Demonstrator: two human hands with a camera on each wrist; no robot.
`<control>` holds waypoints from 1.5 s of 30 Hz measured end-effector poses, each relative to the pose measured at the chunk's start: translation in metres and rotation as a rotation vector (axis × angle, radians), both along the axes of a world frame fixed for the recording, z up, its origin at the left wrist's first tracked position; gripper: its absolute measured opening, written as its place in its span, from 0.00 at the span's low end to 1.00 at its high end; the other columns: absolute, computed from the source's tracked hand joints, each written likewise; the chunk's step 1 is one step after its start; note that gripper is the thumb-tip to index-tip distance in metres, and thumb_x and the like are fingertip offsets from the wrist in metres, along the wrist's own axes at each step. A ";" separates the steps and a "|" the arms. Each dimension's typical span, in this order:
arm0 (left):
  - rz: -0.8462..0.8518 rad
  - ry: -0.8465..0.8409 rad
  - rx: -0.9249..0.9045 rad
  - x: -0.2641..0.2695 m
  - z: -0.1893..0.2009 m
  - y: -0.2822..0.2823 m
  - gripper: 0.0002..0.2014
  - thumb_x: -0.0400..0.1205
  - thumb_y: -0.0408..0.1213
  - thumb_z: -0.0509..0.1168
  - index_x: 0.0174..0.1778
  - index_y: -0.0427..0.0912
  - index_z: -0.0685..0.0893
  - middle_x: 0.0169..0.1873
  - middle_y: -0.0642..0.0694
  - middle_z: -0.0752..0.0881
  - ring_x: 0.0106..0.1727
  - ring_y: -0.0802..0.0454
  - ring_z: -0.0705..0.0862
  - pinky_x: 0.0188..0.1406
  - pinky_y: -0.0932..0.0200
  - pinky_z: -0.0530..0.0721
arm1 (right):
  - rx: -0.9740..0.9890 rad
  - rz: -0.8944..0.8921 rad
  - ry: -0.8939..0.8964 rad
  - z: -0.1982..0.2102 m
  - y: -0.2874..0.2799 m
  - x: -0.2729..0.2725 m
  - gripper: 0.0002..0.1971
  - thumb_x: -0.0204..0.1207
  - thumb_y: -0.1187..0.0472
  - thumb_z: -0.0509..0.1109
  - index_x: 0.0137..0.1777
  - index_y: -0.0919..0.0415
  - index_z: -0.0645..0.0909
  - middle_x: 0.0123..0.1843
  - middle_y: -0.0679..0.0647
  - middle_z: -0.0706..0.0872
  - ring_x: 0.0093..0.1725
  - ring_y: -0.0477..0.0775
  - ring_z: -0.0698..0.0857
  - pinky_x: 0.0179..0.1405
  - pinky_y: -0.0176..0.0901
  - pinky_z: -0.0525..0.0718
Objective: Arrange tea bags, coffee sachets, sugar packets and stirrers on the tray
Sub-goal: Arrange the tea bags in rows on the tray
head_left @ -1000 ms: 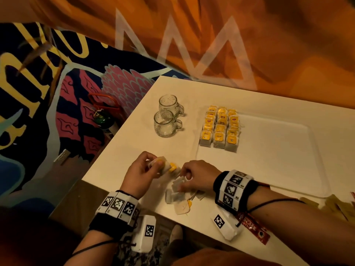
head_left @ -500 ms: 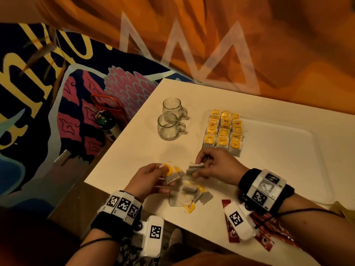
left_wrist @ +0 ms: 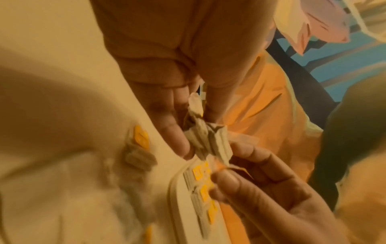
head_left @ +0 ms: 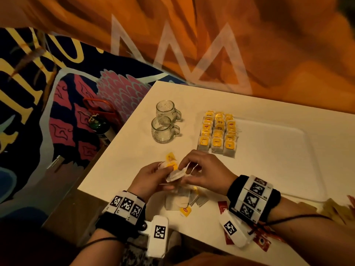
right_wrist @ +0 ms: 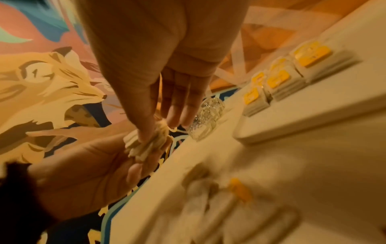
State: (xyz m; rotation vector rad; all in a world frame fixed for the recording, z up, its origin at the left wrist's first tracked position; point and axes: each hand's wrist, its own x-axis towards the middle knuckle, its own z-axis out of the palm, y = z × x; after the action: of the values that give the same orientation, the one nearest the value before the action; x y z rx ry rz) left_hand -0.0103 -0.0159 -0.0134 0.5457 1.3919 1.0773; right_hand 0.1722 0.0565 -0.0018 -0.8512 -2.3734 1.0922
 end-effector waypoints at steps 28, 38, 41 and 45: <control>0.074 0.262 0.063 -0.017 -0.008 0.008 0.06 0.80 0.30 0.68 0.51 0.40 0.83 0.40 0.40 0.86 0.36 0.49 0.86 0.37 0.48 0.90 | 0.125 0.327 -0.540 -0.027 -0.008 -0.011 0.14 0.76 0.44 0.70 0.58 0.46 0.87 0.54 0.47 0.82 0.54 0.50 0.81 0.48 0.46 0.79; 0.001 0.326 0.130 -0.020 -0.010 0.024 0.06 0.80 0.30 0.68 0.51 0.42 0.84 0.43 0.40 0.89 0.40 0.47 0.87 0.36 0.51 0.89 | -0.188 -0.208 0.000 -0.002 0.021 0.032 0.04 0.76 0.60 0.74 0.48 0.55 0.89 0.45 0.46 0.89 0.44 0.40 0.85 0.48 0.39 0.83; -0.041 0.332 0.147 -0.016 -0.011 0.033 0.06 0.79 0.30 0.68 0.50 0.42 0.85 0.43 0.39 0.89 0.42 0.46 0.87 0.35 0.53 0.88 | -0.165 -0.307 -0.062 -0.009 0.034 0.040 0.04 0.78 0.59 0.72 0.48 0.54 0.88 0.45 0.45 0.89 0.45 0.41 0.85 0.49 0.41 0.82; -0.081 0.346 0.146 -0.015 -0.014 0.048 0.05 0.79 0.31 0.69 0.50 0.42 0.86 0.44 0.38 0.90 0.42 0.46 0.87 0.35 0.53 0.86 | -0.233 -0.309 -0.167 -0.018 0.045 0.038 0.03 0.78 0.59 0.72 0.45 0.51 0.87 0.40 0.41 0.87 0.38 0.31 0.81 0.40 0.25 0.76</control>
State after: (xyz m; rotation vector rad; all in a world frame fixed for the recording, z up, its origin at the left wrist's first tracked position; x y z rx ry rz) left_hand -0.0251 0.0321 -0.0279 0.9211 1.5806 1.0575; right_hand 0.2101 0.1018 -0.0203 -1.3876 -2.1684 1.2207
